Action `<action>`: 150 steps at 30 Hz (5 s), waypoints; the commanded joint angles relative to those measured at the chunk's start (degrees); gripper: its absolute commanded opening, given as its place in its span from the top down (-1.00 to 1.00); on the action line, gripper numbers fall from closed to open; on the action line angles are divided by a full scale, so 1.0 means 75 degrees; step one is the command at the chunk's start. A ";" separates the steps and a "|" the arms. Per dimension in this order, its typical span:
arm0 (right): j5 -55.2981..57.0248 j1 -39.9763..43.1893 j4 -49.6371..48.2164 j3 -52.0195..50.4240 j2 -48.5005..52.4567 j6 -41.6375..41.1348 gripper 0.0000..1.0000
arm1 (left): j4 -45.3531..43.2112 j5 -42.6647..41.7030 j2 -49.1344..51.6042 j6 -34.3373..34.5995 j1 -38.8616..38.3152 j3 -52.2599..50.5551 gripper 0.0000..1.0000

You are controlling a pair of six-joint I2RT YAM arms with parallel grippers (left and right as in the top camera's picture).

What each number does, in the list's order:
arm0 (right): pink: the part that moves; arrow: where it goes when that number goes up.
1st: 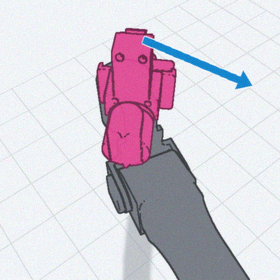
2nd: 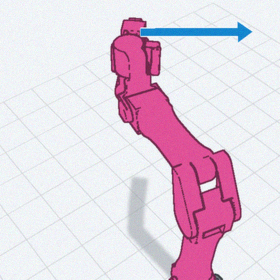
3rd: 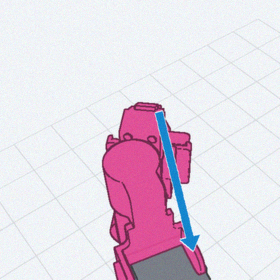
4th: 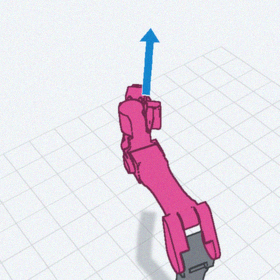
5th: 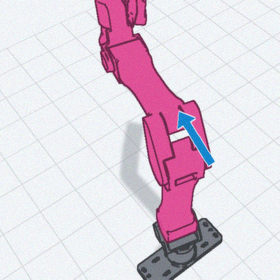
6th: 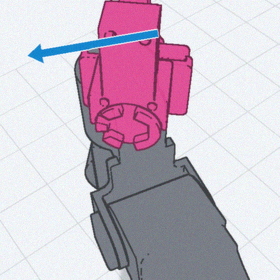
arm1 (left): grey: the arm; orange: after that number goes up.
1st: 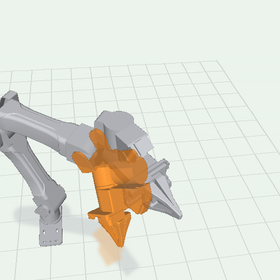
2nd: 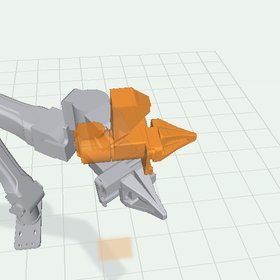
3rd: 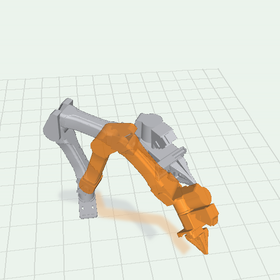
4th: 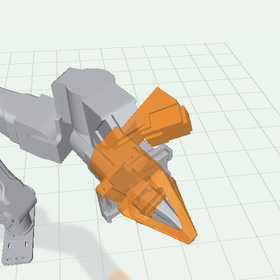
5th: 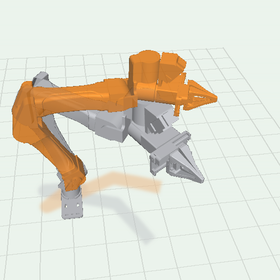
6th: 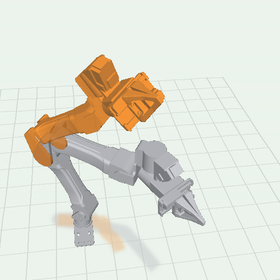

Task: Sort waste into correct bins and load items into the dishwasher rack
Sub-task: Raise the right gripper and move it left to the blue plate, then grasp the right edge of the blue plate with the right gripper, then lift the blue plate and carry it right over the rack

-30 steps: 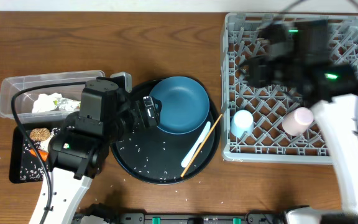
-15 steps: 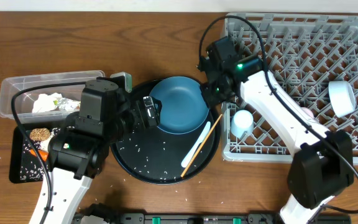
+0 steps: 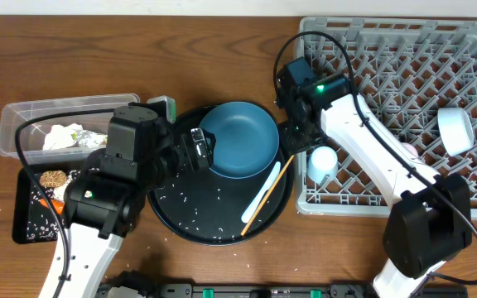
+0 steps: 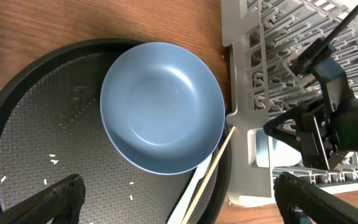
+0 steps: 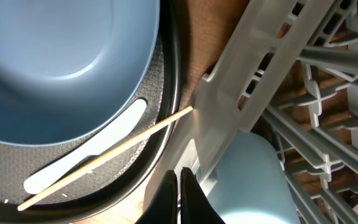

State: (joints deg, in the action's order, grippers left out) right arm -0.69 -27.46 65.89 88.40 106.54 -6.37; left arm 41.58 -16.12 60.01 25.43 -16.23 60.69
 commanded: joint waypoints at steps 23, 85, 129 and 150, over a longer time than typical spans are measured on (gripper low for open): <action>-0.0251 -0.0061 0.0586 -0.0629 -0.0003 -0.0233 0.97 | -0.0003 0.0073 -0.0020 -0.0122 0.0026 0.0061 -0.96; -0.0533 -0.0073 -0.6006 -0.2151 0.0119 0.0178 0.39 | -0.0003 0.0073 -0.0020 -0.0122 0.0026 0.0061 -0.95; 0.0227 -0.0017 -0.5336 -0.1807 -0.3022 0.0516 0.98 | -0.0003 0.0073 -0.0020 -0.0125 0.0026 0.0061 -0.95; 0.5458 0.4893 -0.6819 -0.1807 -0.3398 0.3555 0.98 | -0.0003 0.0073 -0.0020 -0.0122 0.0026 0.0061 -0.95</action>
State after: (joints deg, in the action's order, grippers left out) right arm 32.80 7.49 18.04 73.84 79.40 11.33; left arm 41.60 -16.12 60.01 25.43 -16.23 60.69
